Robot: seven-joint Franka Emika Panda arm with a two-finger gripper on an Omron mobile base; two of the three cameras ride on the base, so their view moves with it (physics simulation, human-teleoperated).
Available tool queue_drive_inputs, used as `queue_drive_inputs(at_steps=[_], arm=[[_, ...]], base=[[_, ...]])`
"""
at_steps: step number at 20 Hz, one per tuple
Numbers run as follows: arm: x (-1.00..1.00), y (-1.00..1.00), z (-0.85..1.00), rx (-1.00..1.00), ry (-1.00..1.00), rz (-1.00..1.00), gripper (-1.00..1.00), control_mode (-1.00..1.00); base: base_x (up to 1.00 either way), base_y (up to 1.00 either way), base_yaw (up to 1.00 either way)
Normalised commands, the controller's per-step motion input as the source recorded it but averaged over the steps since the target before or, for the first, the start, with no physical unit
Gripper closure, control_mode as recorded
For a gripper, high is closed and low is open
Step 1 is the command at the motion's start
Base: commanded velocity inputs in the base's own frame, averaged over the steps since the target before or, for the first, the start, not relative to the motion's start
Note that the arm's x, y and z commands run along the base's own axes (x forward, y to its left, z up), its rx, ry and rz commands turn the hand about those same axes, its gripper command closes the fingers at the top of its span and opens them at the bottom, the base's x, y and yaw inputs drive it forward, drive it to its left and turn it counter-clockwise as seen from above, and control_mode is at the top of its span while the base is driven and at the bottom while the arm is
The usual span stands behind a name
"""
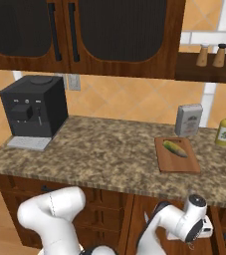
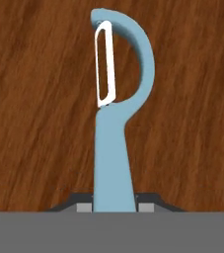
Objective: Place the appropriate cutting tool for cutting the cucumber skin on the cutting board.
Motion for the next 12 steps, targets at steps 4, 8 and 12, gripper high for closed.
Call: queue_drive_inputs(at_steps=[4,8,12], arm=[[-0.84,0.00,0.84,0.00,0.00,0.00,1.00,-1.00],[-0.78,0.29,0.96,0.00,-0.04,0.00,1.00,-1.00],[-0.16,0.55,1.00,0.00,-0.10,0.00,1.00,-1.00]], base=[[0.00,0.00,0.00],[0.00,0.00,0.00],[0.00,0.00,0.00]])
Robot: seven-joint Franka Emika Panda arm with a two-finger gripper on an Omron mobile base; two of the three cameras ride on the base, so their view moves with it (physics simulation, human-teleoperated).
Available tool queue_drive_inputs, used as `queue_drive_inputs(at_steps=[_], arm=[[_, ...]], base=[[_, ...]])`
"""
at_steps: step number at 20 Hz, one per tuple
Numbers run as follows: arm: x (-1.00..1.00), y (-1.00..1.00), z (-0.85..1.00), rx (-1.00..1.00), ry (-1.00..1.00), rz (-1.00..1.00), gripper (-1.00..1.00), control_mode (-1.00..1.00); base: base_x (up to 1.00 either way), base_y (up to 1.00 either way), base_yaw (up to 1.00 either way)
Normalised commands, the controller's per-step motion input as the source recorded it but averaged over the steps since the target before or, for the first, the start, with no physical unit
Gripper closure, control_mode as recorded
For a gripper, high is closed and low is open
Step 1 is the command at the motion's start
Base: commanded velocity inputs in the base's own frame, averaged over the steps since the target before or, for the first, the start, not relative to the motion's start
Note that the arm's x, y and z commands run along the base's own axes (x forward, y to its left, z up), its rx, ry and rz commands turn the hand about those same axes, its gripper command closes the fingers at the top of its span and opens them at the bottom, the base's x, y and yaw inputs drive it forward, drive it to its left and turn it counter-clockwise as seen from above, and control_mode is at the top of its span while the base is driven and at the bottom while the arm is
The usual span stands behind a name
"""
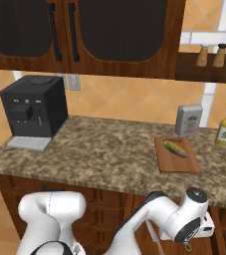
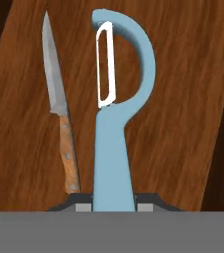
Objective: Place the appropriate cutting tool for cutting the cucumber skin on the cutting board.
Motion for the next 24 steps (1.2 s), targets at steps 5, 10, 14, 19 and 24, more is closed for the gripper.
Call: queue_drive_inputs(at_steps=[5,10,14,19,24], arm=[[0.39,0.29,1.00,0.00,-0.04,0.00,1.00,-1.00],[0.70,0.16,1.00,0.00,0.00,0.00,1.00,-1.00],[1.00,0.00,0.92,0.00,0.00,0.00,1.00,-1.00],[1.00,0.00,0.37,0.03,0.00,0.04,1.00,-1.00],[1.00,0.00,-0.26,0.00,0.01,0.09,1.00,-1.00]], base=[[0.00,0.00,0.00],[0.00,0.00,0.00],[0.00,0.00,0.00],[0.00,0.00,0.00],[0.00,0.00,0.00]])
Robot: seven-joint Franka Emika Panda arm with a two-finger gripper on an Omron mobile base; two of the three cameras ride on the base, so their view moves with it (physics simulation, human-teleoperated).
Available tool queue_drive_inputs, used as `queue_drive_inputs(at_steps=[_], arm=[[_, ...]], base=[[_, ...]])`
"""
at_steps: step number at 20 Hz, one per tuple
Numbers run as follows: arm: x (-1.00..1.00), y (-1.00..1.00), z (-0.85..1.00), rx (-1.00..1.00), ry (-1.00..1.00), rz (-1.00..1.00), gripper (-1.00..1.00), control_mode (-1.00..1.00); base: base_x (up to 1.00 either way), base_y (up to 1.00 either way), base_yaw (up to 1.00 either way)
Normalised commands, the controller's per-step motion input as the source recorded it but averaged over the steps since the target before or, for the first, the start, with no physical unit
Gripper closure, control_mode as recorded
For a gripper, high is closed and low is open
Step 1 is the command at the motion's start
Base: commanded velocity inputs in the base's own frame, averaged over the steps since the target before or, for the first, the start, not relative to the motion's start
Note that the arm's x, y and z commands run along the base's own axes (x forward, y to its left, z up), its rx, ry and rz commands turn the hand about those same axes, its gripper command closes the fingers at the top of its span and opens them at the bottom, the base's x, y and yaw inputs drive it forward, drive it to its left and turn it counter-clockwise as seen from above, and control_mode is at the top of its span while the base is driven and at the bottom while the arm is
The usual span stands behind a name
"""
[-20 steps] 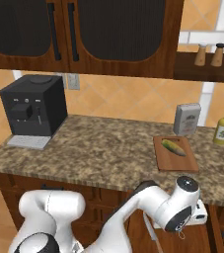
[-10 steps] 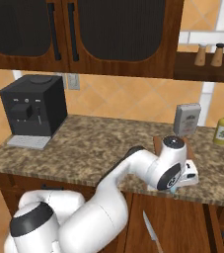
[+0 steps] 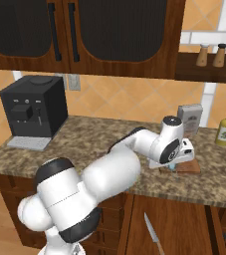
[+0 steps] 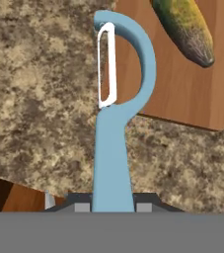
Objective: Place the appropriate cutting tool for cutting the cucumber skin on the cutting board.
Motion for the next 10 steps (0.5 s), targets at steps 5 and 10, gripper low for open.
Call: queue_drive_inputs(at_steps=[5,10], arm=[[0.92,0.00,-0.24,0.00,0.00,0.11,1.00,-1.00],[0.64,-0.05,-0.25,0.05,0.00,0.10,1.00,-1.00]], base=[[0.00,0.00,0.00],[0.00,0.00,0.00]])
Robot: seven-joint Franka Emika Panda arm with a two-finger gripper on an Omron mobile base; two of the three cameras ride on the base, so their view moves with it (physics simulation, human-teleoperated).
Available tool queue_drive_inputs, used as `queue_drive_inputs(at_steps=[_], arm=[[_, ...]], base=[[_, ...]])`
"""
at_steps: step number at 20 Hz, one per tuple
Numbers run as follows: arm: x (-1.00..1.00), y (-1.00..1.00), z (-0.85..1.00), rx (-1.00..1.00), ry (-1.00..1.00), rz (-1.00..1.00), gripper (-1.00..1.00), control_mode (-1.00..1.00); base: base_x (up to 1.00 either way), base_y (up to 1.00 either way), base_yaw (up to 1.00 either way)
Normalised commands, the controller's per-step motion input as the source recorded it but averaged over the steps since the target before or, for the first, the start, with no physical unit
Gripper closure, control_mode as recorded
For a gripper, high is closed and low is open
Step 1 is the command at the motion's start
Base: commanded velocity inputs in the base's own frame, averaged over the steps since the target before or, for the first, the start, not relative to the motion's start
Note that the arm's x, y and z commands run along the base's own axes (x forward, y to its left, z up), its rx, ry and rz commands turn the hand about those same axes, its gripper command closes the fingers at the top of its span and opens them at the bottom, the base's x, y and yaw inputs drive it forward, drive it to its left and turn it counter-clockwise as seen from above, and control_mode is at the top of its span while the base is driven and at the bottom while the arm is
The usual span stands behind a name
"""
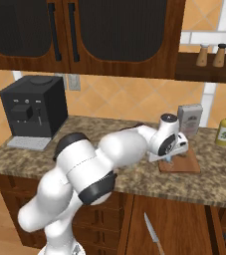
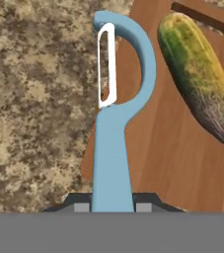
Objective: Place the appropriate cutting tool for cutting the cucumber skin on the cutting board.
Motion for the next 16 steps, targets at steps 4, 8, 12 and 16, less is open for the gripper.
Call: queue_drive_inputs(at_steps=[4,8,12,16], arm=[[0.37,-0.06,-0.46,0.06,0.00,0.08,1.00,-1.00],[0.63,-0.15,-0.18,0.11,0.01,0.03,1.00,-1.00],[0.34,-0.11,-0.20,0.03,0.07,0.00,1.00,-1.00],[0.02,-0.05,-0.45,0.00,0.12,0.00,1.00,-1.00]], base=[[0.00,0.00,0.00],[0.00,0.00,0.00],[0.00,0.00,0.00],[0.00,0.00,0.00]])
